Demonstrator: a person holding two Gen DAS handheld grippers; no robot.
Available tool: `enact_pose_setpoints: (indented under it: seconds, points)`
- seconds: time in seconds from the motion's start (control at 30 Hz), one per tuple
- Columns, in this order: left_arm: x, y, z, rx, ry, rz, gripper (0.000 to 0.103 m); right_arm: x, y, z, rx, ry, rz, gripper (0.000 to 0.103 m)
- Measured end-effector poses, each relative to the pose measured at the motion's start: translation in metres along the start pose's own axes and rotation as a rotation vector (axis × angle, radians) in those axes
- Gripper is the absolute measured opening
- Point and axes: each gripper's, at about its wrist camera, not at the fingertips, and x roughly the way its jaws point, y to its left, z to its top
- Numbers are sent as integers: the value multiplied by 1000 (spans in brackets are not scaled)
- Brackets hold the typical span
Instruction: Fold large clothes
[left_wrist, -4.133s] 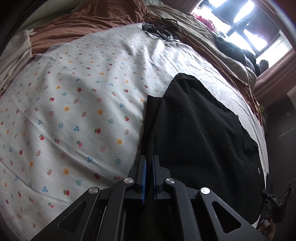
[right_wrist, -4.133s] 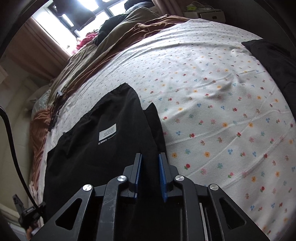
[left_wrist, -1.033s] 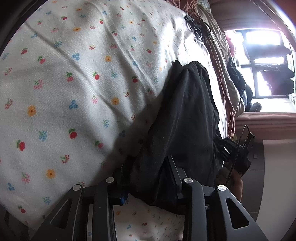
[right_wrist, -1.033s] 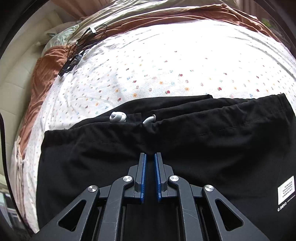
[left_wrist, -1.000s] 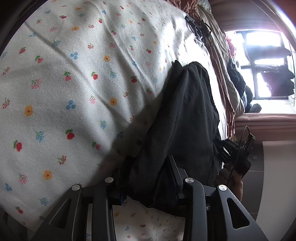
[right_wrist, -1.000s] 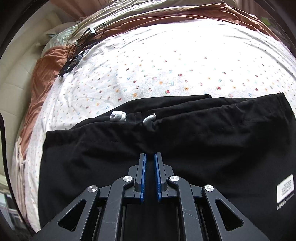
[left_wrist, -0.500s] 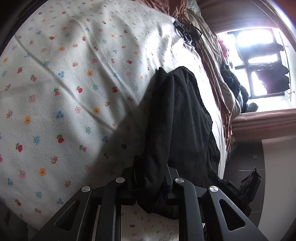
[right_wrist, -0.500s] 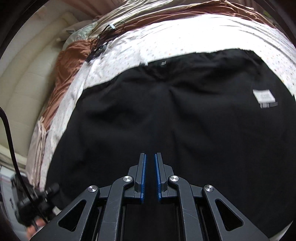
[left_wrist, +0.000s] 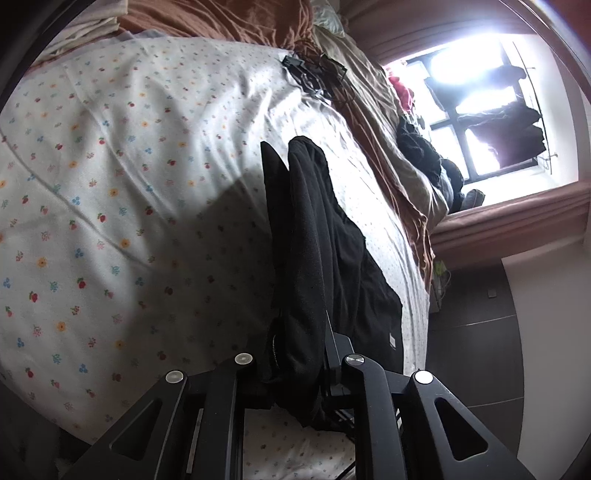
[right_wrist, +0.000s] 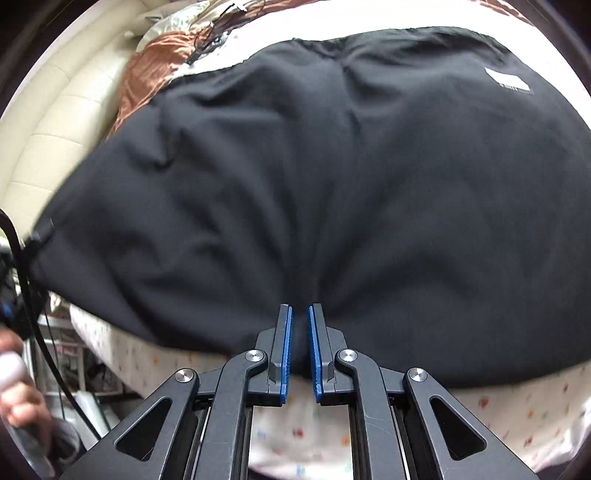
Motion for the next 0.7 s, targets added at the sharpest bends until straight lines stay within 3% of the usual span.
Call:
enact_pose_setpoints:
  seconds: [0.17, 0.4, 0.7]
  points:
    - [-5, -41, -6, 72, -7, -40, 17, -16, -5, -13, 13, 3, 46, 10]
    - [-5, -111, -20, 198, -4, -83, 16, -75, -43, -32, 92, -163, 125, 10]
    - [24, -190, -55, 343, 40, -87, 16, -134, -106, -54, 229, -350, 133, 10]
